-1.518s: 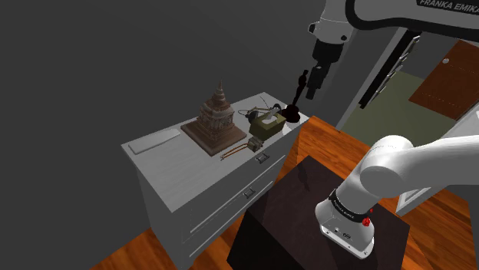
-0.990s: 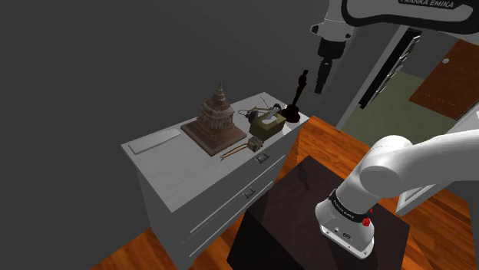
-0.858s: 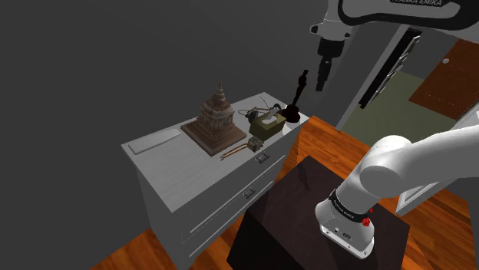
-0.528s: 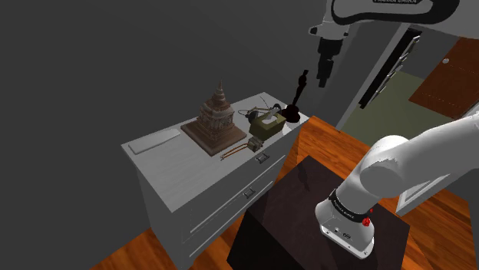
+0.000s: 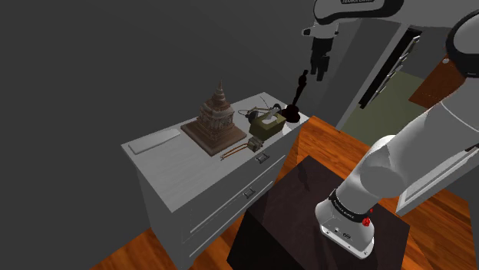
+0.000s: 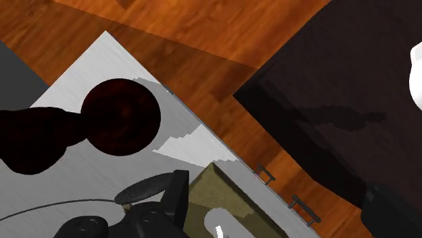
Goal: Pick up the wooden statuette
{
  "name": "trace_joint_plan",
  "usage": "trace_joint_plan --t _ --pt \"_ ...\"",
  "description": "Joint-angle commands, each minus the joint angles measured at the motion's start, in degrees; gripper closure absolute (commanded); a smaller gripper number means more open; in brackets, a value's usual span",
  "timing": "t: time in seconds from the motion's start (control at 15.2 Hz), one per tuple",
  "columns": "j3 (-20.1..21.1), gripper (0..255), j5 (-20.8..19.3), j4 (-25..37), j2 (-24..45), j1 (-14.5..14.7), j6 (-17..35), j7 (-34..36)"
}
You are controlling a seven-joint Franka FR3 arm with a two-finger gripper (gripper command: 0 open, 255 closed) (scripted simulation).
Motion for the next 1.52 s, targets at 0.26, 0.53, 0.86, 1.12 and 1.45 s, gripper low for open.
trace_joint_plan --t 0.26,0.53,0.86,1.12,1.45 --pt "-4.65 0 4.36 13.54 16.25 -1.89 0.75 -17.2" --pt "-5.11 0 8.41 24.96 27.9 -5.29 -0.67 -27.35" --pt "-4.12 0 10.96 33.15 36.38 -8.58 -1.35 -33.31" --pt "-3.98 0 11.01 30.19 36.46 -8.37 1.62 -32.79" --pt "-3.94 255 10.98 28.85 36.38 -8.24 2.84 -32.56"
